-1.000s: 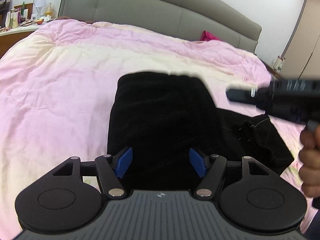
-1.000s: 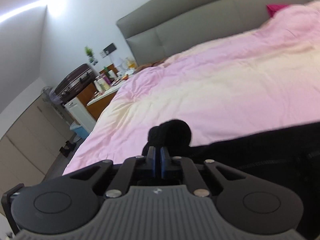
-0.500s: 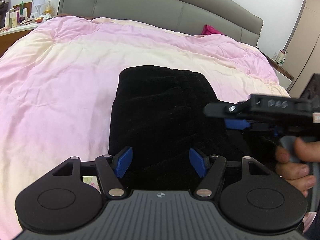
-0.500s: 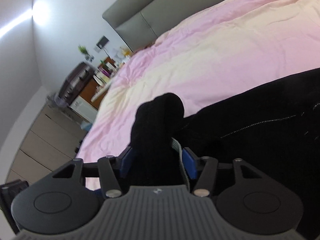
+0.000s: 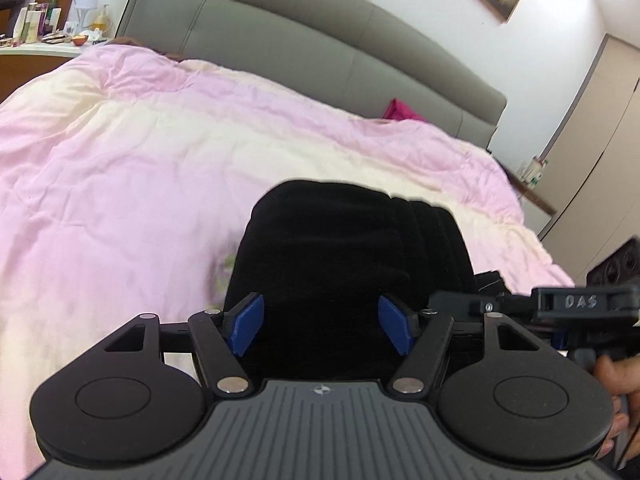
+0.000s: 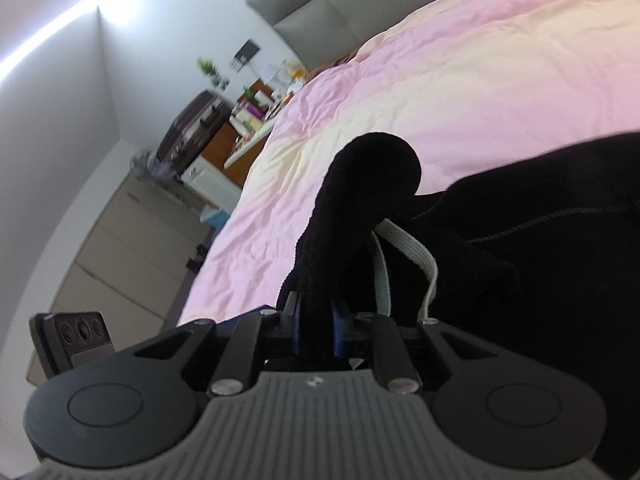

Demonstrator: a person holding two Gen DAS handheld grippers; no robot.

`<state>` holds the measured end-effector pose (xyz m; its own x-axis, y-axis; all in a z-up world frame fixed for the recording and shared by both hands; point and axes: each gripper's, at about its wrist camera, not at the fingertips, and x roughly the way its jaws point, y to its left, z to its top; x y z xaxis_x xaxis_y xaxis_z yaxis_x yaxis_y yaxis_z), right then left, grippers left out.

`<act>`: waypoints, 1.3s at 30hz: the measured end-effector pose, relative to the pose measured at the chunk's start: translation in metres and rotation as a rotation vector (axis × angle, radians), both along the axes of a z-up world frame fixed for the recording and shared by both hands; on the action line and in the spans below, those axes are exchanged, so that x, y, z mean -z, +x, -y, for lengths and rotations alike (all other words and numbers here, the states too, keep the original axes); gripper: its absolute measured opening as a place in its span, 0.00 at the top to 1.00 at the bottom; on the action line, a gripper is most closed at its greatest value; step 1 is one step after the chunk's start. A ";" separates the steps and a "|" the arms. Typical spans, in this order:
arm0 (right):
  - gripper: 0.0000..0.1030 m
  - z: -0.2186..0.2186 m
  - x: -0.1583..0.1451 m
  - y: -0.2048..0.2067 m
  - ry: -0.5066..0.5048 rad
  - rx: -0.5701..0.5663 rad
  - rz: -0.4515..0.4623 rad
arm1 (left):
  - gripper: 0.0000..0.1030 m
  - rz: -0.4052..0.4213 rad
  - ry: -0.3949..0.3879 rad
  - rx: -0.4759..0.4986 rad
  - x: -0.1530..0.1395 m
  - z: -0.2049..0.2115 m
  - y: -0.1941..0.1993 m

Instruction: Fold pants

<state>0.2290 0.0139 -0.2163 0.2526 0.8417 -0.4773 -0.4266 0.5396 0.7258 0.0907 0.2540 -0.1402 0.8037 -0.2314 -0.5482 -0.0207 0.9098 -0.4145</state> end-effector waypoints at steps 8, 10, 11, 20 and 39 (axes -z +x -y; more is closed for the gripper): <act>0.89 0.020 0.076 0.031 -0.158 0.103 -0.088 | 0.20 -0.290 0.114 0.058 0.042 0.019 0.023; 0.90 0.019 0.091 0.033 -0.138 0.109 -0.107 | 0.14 -0.296 0.134 0.077 0.046 0.024 0.023; 0.89 0.019 0.090 0.033 -0.136 0.116 -0.102 | 0.12 -0.295 0.150 0.085 0.045 0.028 0.023; 0.74 0.044 0.059 -0.011 -0.150 0.146 -0.031 | 0.07 -0.309 0.108 0.099 0.050 0.031 0.025; 0.77 0.099 0.026 -0.017 -0.408 0.090 0.240 | 0.15 -0.217 0.244 0.112 0.031 0.049 0.012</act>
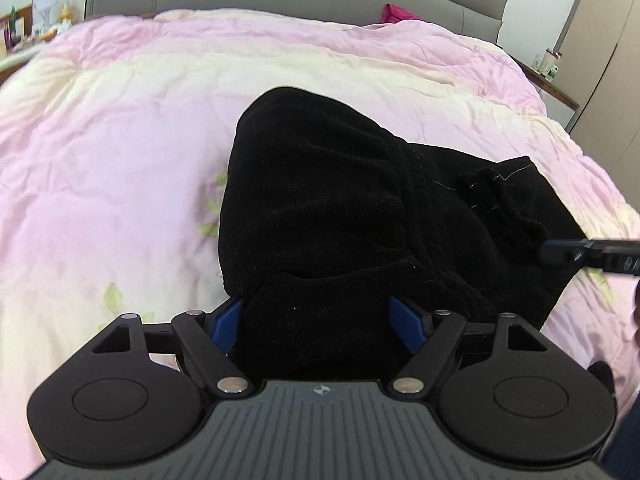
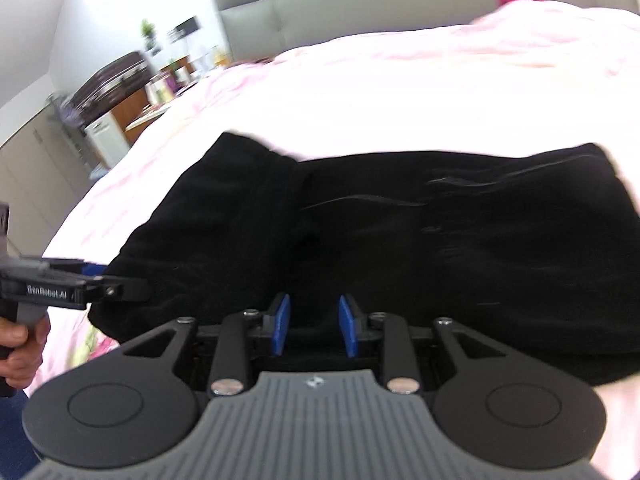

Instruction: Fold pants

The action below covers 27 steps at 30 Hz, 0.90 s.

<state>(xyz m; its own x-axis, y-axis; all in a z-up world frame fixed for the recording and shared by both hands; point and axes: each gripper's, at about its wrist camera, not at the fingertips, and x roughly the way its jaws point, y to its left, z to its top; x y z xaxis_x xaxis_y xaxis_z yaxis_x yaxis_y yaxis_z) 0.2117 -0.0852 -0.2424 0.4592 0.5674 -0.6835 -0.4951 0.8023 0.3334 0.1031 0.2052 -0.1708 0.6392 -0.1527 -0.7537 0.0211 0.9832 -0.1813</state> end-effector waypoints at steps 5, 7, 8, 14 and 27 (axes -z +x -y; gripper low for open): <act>0.73 0.059 -0.022 0.002 -0.049 0.094 0.024 | 0.16 0.112 0.189 -0.012 -0.021 0.018 -0.011; 0.73 0.079 -0.027 0.003 -0.065 0.115 0.045 | 0.16 0.154 0.213 -0.016 -0.033 0.028 -0.013; 0.72 0.087 -0.028 0.004 -0.076 0.123 0.054 | 0.14 0.161 0.196 -0.017 -0.037 0.032 -0.012; 0.66 0.104 -0.027 0.004 -0.128 0.158 0.070 | 0.14 0.088 0.105 -0.011 -0.043 0.081 0.013; 0.54 0.128 -0.011 0.010 -0.063 0.264 -0.025 | 0.14 0.093 -0.063 0.069 -0.041 0.209 0.084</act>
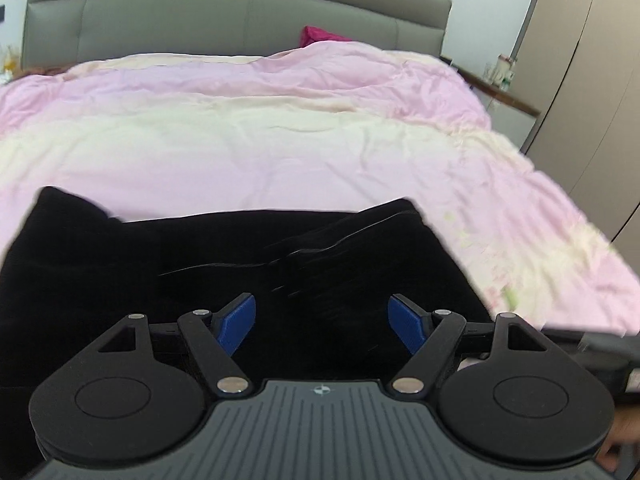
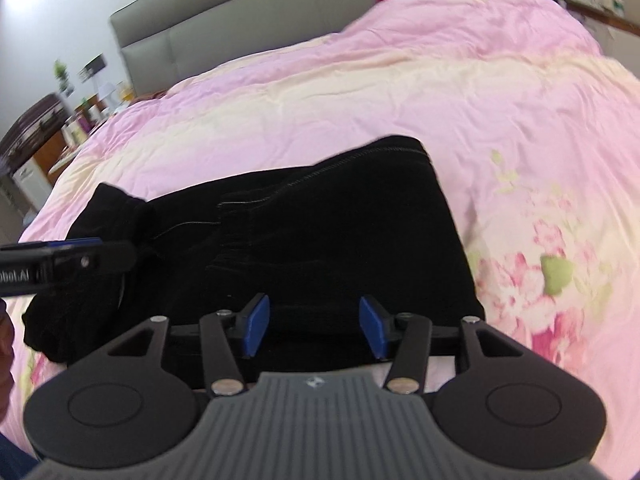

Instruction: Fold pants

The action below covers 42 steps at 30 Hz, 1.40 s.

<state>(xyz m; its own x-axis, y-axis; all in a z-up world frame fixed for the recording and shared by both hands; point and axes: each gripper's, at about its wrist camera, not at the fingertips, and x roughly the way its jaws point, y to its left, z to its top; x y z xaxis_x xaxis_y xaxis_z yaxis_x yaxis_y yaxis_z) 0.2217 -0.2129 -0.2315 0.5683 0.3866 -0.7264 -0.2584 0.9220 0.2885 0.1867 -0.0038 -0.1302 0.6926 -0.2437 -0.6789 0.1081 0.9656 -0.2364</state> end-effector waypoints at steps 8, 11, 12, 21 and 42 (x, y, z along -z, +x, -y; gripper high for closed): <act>0.43 0.075 0.034 0.011 0.358 0.371 -0.186 | 0.16 -0.021 0.049 0.078 0.019 0.060 0.033; 0.43 0.097 0.054 0.011 0.503 0.493 -0.274 | 0.16 -0.049 0.050 0.095 0.030 0.069 0.045; 0.43 0.102 0.060 0.011 0.530 0.528 -0.297 | 0.16 -0.064 0.049 0.103 0.035 0.072 0.049; 0.44 0.115 0.093 0.003 0.730 0.685 -0.363 | 0.26 -0.162 0.050 0.059 0.078 0.063 0.069; 0.58 0.080 0.103 0.033 0.779 0.630 -0.198 | 0.31 -0.210 -0.153 -0.038 0.077 0.027 0.066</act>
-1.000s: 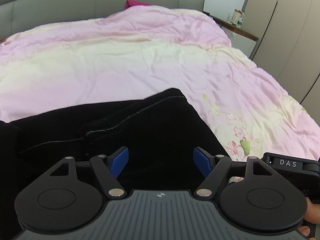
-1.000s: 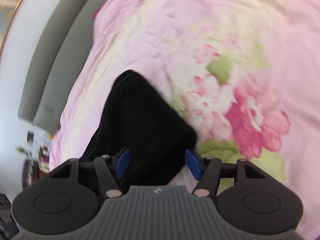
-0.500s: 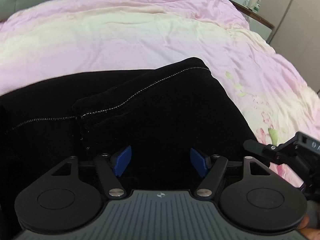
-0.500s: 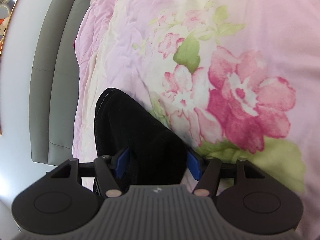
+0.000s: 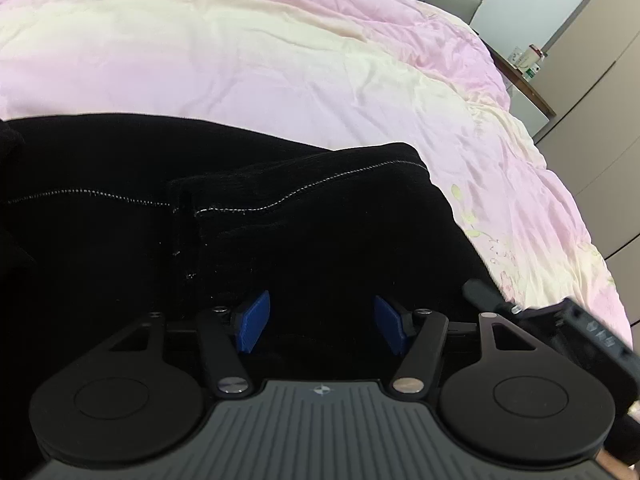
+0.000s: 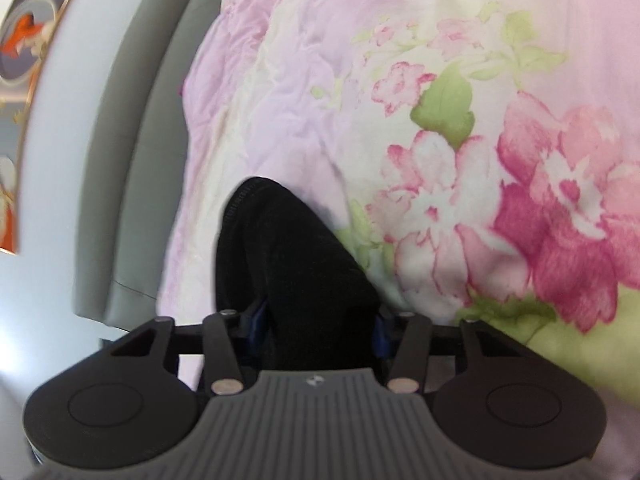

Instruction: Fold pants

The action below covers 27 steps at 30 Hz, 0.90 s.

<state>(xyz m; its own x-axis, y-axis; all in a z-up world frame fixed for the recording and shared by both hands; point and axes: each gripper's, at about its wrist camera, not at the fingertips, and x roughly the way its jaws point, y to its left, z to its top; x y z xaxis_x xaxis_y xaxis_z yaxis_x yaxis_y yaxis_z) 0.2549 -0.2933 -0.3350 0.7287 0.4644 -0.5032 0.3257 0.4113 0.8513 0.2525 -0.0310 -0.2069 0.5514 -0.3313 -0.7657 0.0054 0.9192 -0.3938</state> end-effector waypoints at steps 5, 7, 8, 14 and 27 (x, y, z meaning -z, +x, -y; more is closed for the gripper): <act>0.53 -0.016 -0.016 0.006 -0.037 -0.079 0.091 | 0.31 0.019 -0.018 0.000 0.006 -0.004 -0.003; 0.49 -0.018 -0.006 0.011 -0.045 -0.088 0.043 | 0.31 0.013 -0.050 -0.017 0.008 -0.007 -0.002; 0.51 -0.018 0.000 0.013 -0.047 -0.082 0.015 | 0.32 0.011 -0.061 -0.022 0.009 -0.008 -0.002; 0.65 -0.018 0.011 0.020 -0.021 -0.072 0.019 | 0.39 0.015 -0.047 -0.018 0.002 -0.012 -0.004; 0.71 -0.085 -0.091 -0.019 -0.304 -0.243 0.391 | 0.37 0.011 -0.170 -0.040 -0.025 -0.075 -0.030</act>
